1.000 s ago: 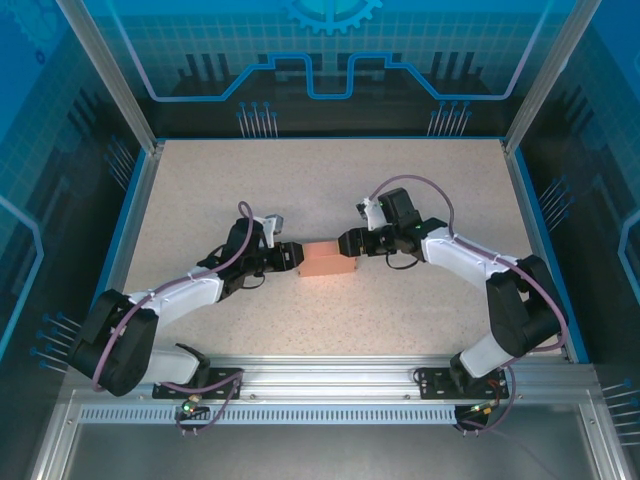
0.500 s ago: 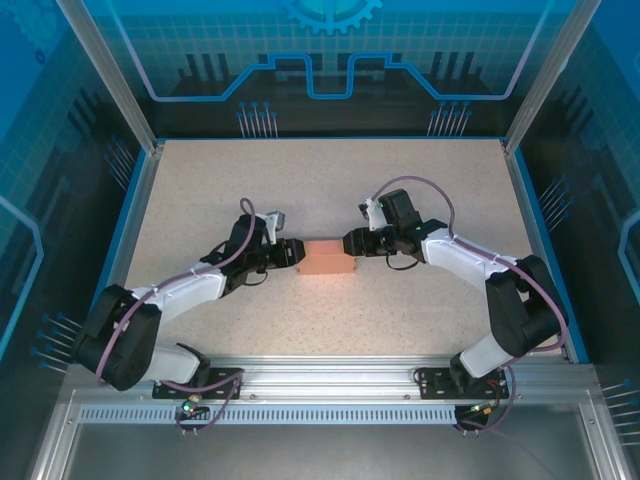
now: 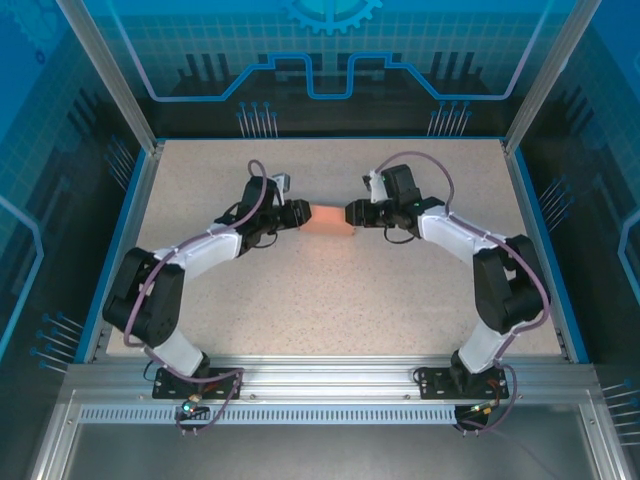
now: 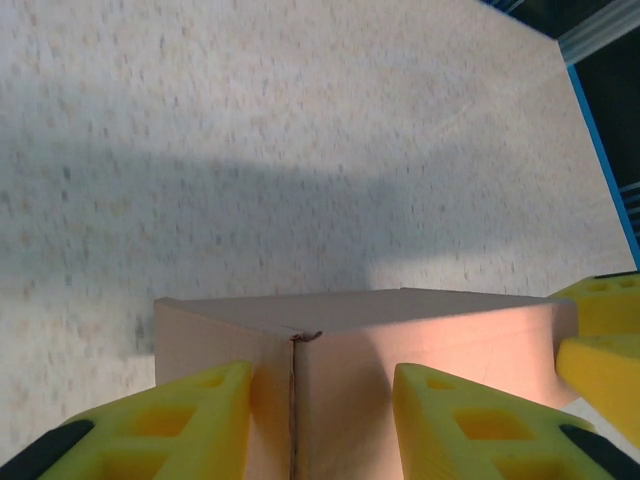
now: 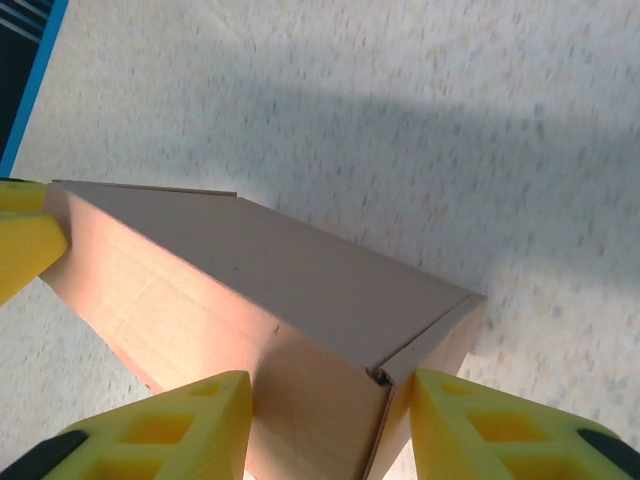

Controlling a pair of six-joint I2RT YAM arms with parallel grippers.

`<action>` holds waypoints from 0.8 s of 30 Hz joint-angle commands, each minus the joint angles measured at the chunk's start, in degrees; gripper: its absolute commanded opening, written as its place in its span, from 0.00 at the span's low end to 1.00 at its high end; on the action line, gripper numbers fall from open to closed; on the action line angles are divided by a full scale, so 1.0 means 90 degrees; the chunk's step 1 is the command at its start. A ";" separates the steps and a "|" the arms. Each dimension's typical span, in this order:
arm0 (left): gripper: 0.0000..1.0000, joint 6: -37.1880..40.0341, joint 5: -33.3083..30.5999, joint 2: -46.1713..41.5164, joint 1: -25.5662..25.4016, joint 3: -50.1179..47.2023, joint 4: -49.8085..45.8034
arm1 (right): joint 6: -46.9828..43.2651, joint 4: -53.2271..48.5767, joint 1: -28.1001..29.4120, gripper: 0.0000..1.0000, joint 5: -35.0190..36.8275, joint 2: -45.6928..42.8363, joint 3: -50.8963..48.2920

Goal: Fold the paper box

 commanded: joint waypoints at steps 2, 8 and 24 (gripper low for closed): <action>0.42 0.0292 0.0656 0.0607 -0.0092 0.0796 0.0171 | -0.0432 0.0513 -0.0005 0.47 -0.0486 0.0561 0.0731; 0.43 0.0266 0.0798 0.1092 -0.0094 0.1057 0.0246 | -0.0567 0.0753 -0.0097 0.48 -0.0453 0.0886 0.0753; 0.46 -0.0035 0.0922 0.0739 -0.0249 -0.0198 0.0934 | -0.0446 0.1512 -0.0022 0.55 -0.0537 0.0231 -0.0652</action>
